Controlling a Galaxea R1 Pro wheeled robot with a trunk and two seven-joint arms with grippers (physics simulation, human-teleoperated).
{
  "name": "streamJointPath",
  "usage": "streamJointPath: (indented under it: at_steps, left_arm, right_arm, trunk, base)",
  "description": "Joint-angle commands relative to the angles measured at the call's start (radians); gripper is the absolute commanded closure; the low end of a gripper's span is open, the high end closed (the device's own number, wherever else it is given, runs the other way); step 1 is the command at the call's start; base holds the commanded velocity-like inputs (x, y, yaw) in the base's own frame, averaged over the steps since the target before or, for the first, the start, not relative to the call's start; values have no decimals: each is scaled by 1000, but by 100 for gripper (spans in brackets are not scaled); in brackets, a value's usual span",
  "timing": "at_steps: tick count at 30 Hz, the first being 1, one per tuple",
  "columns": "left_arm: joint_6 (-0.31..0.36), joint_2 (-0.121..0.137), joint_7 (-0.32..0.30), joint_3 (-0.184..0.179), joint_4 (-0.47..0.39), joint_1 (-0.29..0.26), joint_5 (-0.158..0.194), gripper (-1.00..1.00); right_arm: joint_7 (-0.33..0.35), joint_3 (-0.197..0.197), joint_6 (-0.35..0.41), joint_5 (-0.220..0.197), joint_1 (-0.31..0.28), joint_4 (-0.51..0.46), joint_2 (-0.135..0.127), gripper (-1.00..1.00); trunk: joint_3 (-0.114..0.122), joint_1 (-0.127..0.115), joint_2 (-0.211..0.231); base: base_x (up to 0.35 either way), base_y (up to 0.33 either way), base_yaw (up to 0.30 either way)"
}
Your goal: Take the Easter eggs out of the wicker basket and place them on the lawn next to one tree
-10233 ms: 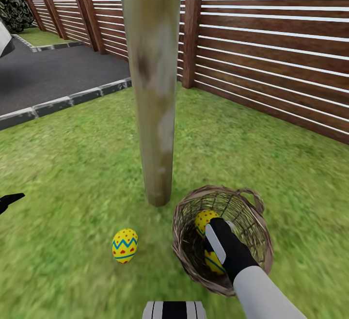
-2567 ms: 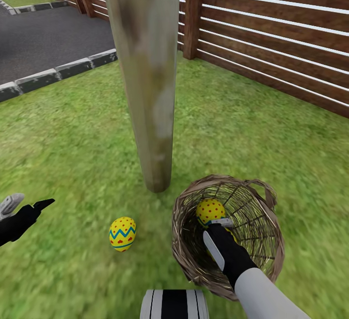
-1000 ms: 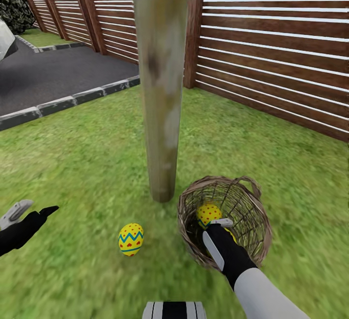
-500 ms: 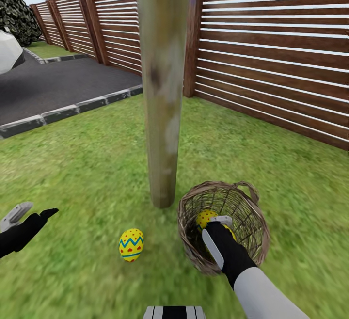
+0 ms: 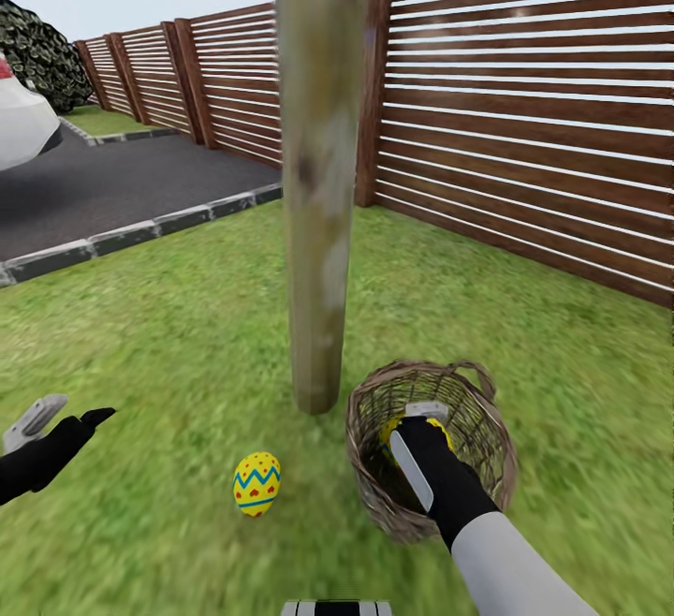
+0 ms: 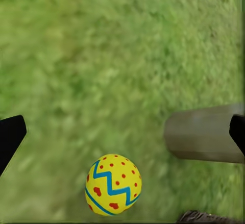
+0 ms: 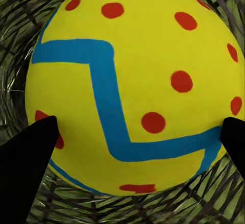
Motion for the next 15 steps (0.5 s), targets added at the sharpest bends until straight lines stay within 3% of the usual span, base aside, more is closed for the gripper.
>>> streamJointPath:
  at_steps: [1, 7, 10, 15]
  left_arm:
    - [3, 0, 9, 0, -1, -1, 10, -100]
    - [3, 0, 9, 1, 1, -1, 11, -100]
    - [4, 0, 9, 0, 2, -1, 12, -100]
    - [4, -1, 9, -1, 26, -1, 12, -100]
  right_arm:
    - [-10, 3, 2, -11, -1, -1, -1, 100]
    - [-10, 5, 2, -11, -1, -1, 1, 100]
    - [-15, 5, 1, -9, -1, -13, 2, 100]
    - [-93, 0, -4, -9, -1, -101, 0, 100]
  trunk:
    - [3, -1, 0]
    - [26, -4, 1]
    - [38, -5, 2]
    - [57, -7, 3]
  base:
    - [-253, 140, 0]
    - [-261, 162, 0]
    - [-64, 45, 0]
    - [-9, 5, 0]
